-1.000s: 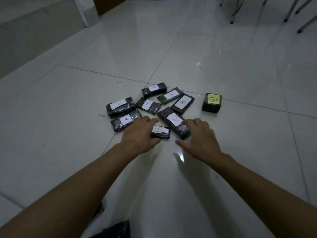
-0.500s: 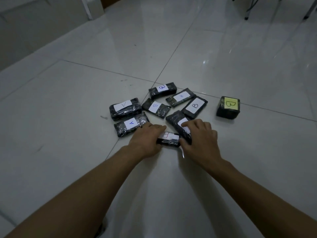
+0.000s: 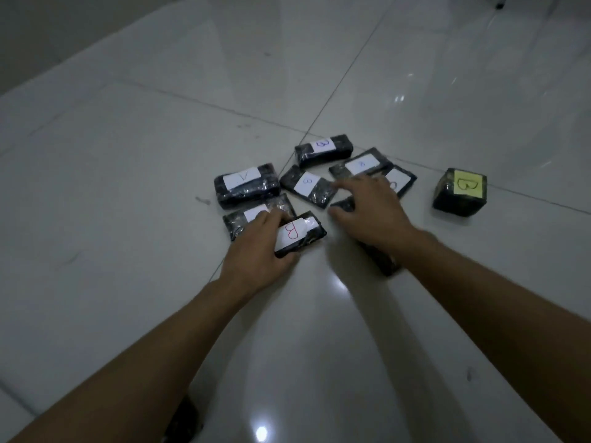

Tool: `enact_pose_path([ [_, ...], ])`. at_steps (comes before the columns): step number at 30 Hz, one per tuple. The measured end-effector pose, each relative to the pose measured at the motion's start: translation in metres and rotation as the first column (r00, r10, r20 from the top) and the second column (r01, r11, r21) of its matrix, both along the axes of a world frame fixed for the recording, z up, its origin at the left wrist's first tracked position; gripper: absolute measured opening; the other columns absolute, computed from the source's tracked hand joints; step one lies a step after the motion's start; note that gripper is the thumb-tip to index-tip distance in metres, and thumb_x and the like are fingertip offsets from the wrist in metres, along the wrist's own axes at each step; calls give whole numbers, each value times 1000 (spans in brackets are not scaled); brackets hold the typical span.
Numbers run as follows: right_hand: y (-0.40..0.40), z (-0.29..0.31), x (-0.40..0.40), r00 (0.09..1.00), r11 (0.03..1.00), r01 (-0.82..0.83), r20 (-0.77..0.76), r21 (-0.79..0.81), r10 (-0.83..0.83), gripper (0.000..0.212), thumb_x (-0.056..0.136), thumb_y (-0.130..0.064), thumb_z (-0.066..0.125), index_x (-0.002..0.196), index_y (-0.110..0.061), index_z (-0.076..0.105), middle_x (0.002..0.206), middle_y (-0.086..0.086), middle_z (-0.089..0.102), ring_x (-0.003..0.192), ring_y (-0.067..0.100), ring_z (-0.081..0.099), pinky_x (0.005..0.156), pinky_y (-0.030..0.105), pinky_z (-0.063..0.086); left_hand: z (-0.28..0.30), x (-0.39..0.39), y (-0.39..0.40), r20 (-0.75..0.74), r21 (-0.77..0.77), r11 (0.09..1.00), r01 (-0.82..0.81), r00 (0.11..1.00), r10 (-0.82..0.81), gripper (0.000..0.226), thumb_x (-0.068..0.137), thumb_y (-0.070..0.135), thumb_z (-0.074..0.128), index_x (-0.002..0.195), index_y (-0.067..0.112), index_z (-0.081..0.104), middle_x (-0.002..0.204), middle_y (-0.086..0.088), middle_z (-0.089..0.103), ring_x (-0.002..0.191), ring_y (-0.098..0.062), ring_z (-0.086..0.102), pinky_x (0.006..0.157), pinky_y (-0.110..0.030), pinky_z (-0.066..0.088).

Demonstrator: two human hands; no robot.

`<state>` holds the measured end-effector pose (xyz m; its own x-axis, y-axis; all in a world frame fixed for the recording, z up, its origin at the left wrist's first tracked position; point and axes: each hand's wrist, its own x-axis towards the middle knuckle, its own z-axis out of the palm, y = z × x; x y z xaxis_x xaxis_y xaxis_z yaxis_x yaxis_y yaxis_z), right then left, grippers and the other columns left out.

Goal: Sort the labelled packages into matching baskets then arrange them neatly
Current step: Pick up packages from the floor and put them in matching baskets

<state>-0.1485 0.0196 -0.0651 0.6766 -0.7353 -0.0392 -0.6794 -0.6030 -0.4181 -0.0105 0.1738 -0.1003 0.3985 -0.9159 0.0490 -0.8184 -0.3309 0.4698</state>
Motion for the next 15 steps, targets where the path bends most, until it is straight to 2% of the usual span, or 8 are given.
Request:
enact_pose_path([
  [2, -9, -4, 24, 999, 998, -35, -28, 47, 36, 56, 90, -39, 64, 143, -26, 48, 141, 6, 50, 133, 30, 36, 107, 46, 36, -12, -2, 7, -29, -21, 999, 26, 999, -27, 52, 76, 41, 68, 121, 28, 46, 115, 7, 52, 104, -14, 51, 80, -33, 46],
  [5, -16, -12, 47, 997, 999, -33, -73, -1, 33, 56, 91, -40, 62, 143, -25, 47, 140, 8, 52, 132, 31, 37, 105, 43, 33, -24, -6, 14, -94, -123, 992, 11, 995, -23, 49, 76, 40, 68, 119, 24, 50, 112, 7, 53, 101, -12, 51, 80, -26, 41],
  [8, -20, -17, 57, 993, 1000, -11, -115, -25, 8, 59, 86, -43, 67, 140, -26, 48, 137, 8, 54, 133, 30, 34, 106, 45, 30, -30, -7, 18, -135, -202, 979, -34, 991, 7, 47, 76, 35, 73, 116, 20, 54, 108, 5, 54, 99, -13, 51, 81, -26, 41],
  [11, -23, -17, 59, 993, 997, 13, -114, -69, -21, 63, 79, -41, 73, 136, -26, 52, 133, 9, 55, 132, 30, 35, 108, 47, 28, -33, -7, 20, -133, -240, 970, -38, 991, 6, 49, 77, 35, 74, 118, 18, 56, 108, 4, 55, 99, -12, 51, 82, -24, 41],
  [15, -21, -5, 52, 998, 984, 13, -57, -177, -23, 55, 75, -48, 70, 126, -26, 61, 118, 3, 64, 122, 29, 43, 102, 45, 31, -31, -6, 19, -118, -247, 969, -21, 993, -9, 50, 77, 35, 74, 120, 18, 56, 108, 4, 56, 99, -12, 52, 82, -21, 41],
])
